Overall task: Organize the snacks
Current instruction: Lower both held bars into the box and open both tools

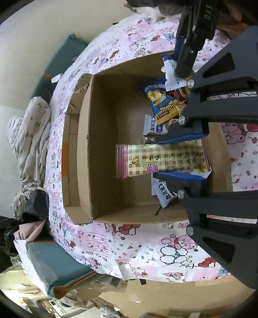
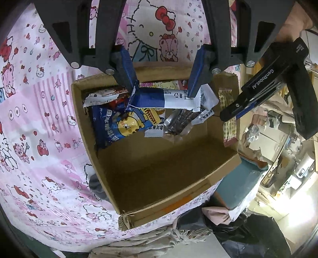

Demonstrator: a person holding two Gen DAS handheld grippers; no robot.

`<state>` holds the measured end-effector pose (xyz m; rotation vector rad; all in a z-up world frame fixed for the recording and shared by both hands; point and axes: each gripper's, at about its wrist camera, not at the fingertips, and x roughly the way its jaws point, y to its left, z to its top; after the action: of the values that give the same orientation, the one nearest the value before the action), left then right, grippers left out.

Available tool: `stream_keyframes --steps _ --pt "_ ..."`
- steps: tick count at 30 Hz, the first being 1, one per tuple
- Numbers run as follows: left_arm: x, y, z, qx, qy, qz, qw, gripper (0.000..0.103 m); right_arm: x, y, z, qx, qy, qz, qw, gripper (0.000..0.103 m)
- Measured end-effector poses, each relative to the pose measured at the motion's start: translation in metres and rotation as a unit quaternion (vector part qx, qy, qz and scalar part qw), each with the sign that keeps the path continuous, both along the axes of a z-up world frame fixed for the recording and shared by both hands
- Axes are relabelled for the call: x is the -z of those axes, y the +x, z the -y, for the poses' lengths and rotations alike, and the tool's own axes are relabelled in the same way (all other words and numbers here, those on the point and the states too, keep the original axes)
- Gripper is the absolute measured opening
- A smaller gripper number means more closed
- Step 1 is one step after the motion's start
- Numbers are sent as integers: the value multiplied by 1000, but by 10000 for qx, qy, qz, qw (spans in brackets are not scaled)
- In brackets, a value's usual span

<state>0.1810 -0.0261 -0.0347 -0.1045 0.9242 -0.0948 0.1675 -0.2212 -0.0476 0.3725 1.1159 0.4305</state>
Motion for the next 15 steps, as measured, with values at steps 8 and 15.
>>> stream_keyframes --steps 8,15 --pt "-5 -7 -4 -148 101 -53 9998 69 -3 2 3 27 32 -4 10000 75" --pt "-27 -24 -14 -438 41 138 9989 86 -19 -4 5 42 47 371 9993 96"
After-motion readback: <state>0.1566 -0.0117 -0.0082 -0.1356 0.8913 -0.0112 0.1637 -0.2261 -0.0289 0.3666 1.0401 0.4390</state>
